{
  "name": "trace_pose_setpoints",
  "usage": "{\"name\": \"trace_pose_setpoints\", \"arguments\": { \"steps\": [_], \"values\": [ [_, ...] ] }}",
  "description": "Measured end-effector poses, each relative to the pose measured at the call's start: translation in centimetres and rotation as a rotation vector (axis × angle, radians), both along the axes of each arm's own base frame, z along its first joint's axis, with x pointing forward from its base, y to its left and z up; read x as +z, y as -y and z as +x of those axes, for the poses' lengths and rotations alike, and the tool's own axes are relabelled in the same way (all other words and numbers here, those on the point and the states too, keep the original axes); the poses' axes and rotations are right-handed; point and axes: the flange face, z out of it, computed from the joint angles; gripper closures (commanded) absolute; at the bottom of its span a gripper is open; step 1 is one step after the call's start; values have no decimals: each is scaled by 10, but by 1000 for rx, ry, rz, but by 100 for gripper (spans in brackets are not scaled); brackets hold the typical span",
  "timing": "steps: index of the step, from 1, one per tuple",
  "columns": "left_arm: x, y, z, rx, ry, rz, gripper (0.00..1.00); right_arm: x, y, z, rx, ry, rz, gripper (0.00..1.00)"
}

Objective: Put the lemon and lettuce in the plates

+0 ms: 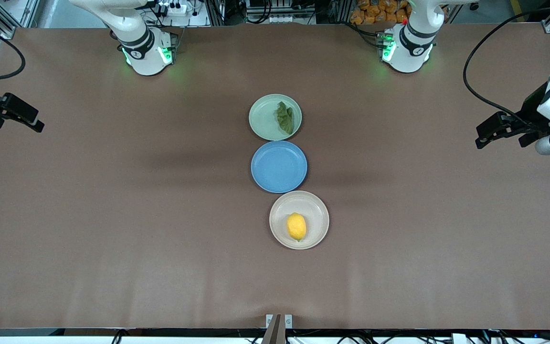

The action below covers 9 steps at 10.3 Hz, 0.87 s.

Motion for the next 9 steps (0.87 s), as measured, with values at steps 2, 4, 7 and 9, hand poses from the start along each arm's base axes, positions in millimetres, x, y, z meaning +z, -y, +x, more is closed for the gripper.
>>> {"name": "trace_pose_setpoints", "arguments": {
  "steps": [2,4,7,9],
  "values": [
    [-1,0,0,0,-3,0,0,-2,3,0,0,-8,-25,0],
    [-4,-1,2,1,-8,0,0,-1,3,0,1,-9,-29,0],
    [-8,0,4,-1,-14,0,0,-1,3,0,1,-10,-30,0],
    [-11,1,5,-1,-20,0,0,-1,3,0,1,-9,-30,0]
  ]
}}
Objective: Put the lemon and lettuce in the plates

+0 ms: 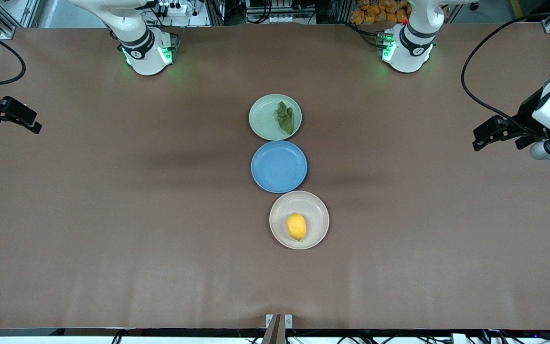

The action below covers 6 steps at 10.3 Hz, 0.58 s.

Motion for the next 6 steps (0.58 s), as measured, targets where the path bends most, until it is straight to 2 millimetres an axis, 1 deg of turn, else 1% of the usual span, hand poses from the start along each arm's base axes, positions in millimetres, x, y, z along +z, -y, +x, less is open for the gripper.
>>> {"name": "trace_pose_setpoints", "arguments": {
  "steps": [2,6],
  "values": [
    [-3,0,2,0,-5,0,0,0,-1,0,1,1,0,0],
    [-3,3,1,-5,-5,-1,0,1,-2,0,4,2,0,0]
  ]
}}
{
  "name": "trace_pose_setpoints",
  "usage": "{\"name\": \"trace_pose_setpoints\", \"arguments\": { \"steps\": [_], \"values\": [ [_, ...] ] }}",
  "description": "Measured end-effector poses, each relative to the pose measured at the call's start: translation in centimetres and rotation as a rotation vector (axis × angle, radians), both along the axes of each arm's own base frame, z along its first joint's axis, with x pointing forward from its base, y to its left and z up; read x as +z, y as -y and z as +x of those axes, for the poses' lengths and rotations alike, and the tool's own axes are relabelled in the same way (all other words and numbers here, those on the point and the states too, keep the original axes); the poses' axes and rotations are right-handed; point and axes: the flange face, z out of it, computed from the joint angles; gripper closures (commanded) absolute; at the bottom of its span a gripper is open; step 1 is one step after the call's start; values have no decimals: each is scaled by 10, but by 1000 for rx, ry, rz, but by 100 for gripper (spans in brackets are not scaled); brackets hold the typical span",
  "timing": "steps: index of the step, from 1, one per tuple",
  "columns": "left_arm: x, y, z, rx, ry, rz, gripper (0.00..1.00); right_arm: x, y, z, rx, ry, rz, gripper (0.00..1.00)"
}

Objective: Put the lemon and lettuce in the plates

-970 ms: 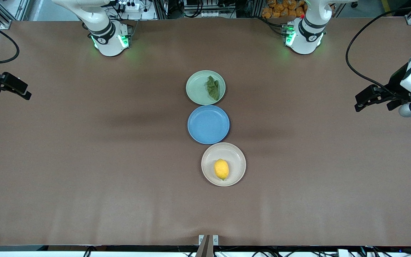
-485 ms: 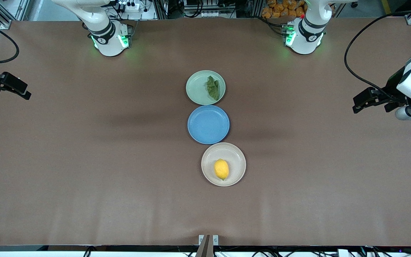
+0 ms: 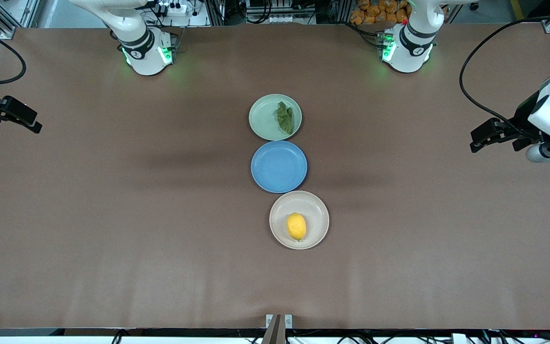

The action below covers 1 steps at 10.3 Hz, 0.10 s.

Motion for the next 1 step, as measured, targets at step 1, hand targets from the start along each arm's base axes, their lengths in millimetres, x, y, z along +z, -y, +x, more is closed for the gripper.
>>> {"name": "trace_pose_setpoints", "arguments": {
  "steps": [1],
  "values": [
    [0,0,0,-1,0,0,0,1,0,0,0,1,0,0]
  ]
}}
